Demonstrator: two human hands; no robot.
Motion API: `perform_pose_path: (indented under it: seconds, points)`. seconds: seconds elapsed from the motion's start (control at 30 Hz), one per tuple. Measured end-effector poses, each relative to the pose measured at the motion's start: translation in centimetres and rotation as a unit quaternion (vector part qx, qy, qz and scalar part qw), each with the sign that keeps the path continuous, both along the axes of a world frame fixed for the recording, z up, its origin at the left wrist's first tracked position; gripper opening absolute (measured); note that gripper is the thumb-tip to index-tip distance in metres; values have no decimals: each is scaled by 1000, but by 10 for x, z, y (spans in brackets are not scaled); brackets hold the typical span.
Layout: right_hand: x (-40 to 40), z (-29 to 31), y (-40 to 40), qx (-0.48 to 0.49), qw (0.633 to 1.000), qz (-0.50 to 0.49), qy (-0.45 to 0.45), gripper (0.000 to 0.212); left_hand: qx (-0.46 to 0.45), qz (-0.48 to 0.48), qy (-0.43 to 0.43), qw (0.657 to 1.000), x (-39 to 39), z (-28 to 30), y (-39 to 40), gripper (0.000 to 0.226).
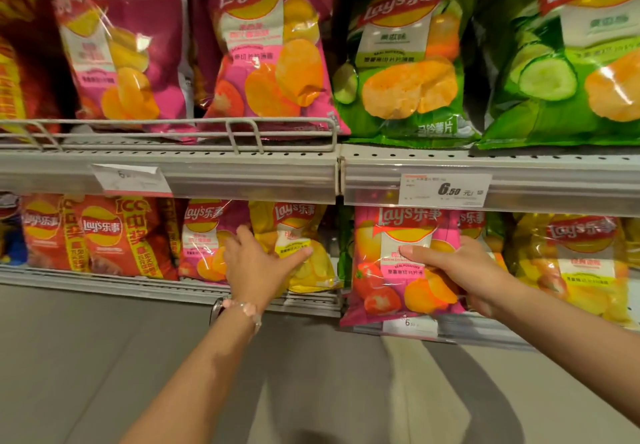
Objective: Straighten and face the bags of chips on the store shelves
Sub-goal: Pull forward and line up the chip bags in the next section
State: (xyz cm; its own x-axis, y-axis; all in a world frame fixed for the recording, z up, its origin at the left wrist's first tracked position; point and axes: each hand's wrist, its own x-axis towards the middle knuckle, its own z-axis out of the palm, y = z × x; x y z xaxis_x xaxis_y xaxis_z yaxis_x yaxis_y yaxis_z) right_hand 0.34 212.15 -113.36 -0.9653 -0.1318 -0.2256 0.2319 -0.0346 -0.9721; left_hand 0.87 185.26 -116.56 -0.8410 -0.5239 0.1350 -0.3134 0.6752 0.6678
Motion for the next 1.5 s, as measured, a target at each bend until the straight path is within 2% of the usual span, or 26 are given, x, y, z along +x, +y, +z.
perform_pose_path:
  seconds: [0.07,0.13,0.2,0.3,0.33,0.43,0.63,0.73,0.8,0.87,0.9,0.97,1.27,1.5]
  points:
    - [-2,-1,-2,8,1000,-8,-4,30,97,-8,-80,992,-9,-3,-6,124]
    - [-3,-2,-4,19,1000,-10,-9,29,238,-15,-106,965,-15,-10,-13,136]
    - [-5,-2,-6,22,999,-19,-11,29,307,-25,-87,947,-21,-23,-20,115]
    - [-8,-2,-10,29,999,-31,-17,32,351,-32,-27,935,-16,-17,-15,51]
    - [-9,-2,-11,31,999,-38,-18,36,364,-37,-8,930,-14,-15,-14,41]
    - [-12,-2,-16,45,996,-76,-10,46,402,-53,33,913,-5,-6,-18,36]
    - [-26,-3,-41,184,967,-175,18,67,439,-85,34,894,19,10,-47,45]
    - [-35,-3,-63,193,967,-160,36,68,448,-124,31,885,27,17,-63,58]
    - [-38,1,-78,197,973,-123,0,69,450,-149,27,880,33,22,-74,66]
    - [-43,-1,-91,202,974,-87,-50,73,451,-170,20,876,39,24,-84,89]
    - [-47,-2,-98,223,970,-87,-49,78,452,-177,19,874,42,25,-89,100]
    - [-54,-4,-112,268,958,-100,-16,84,454,-184,20,871,45,26,-99,109]
    - [-66,-21,-149,285,952,-108,-1,78,460,-191,16,867,50,25,-114,109]
    - [-68,-24,-164,326,944,-47,-34,84,468,-178,34,865,46,28,-112,98]
